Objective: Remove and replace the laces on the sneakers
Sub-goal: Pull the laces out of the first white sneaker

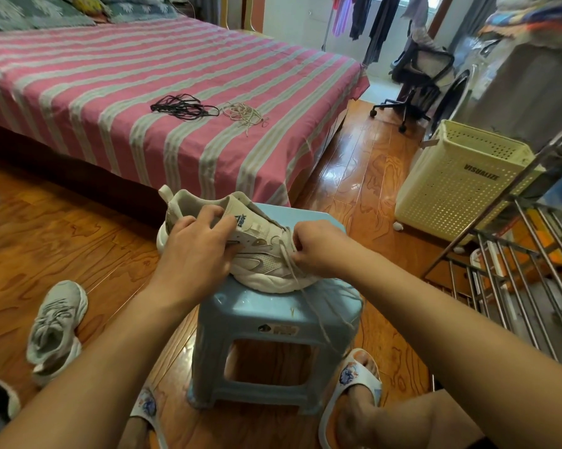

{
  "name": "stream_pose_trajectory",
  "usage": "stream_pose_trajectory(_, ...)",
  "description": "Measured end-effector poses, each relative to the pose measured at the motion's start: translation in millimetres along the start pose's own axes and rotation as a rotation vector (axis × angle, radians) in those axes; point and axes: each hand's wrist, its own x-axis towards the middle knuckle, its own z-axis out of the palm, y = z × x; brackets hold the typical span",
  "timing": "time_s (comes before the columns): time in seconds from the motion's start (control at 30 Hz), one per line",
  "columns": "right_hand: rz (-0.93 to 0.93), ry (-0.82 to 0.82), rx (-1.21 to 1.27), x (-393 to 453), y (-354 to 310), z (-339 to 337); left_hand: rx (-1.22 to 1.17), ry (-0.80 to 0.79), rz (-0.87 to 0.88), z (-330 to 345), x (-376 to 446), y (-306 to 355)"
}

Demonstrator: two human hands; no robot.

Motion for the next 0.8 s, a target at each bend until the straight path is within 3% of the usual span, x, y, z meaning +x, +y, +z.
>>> stream_pose_trajectory(0.13, -0.022, 0.147, 0.079, -12, 21, -5, 0.021, -0.002, 0.043, 0, 1, -6)
stream_pose_trajectory(0.23, 0.285, 0.181, 0.094, -29, 84, -9, 0.047, -0.023, 0.082, -1, 3, -6)
stream_pose_trajectory(0.3, 0.531, 0.074, 0.003, -45, 122, -4, 0.058, -0.033, 0.090, -1, 4, -7)
stream_pose_trajectory(0.37, 0.655, -0.097, -0.148, -52, 132, 5, 0.049, -0.043, 0.098, -3, 3, -6)
stream_pose_trajectory(0.47, 0.441, -0.102, -0.186, -34, 101, 4, 0.046, -0.059, 0.068, -4, 2, -3)
stream_pose_trajectory(0.57, 0.058, -0.136, 0.267, -13, 47, -13, 0.047, -0.058, 0.074, -4, 2, -2)
stream_pose_trajectory(0.63, -0.069, -0.136, 0.193, -7, 25, -10, 0.038, -0.063, 0.078, -5, 1, -3)
stream_pose_trajectory(0.8, -0.137, 0.103, -0.150, -11, 28, -11, 0.028, -0.045, 0.124, -1, 7, -2)
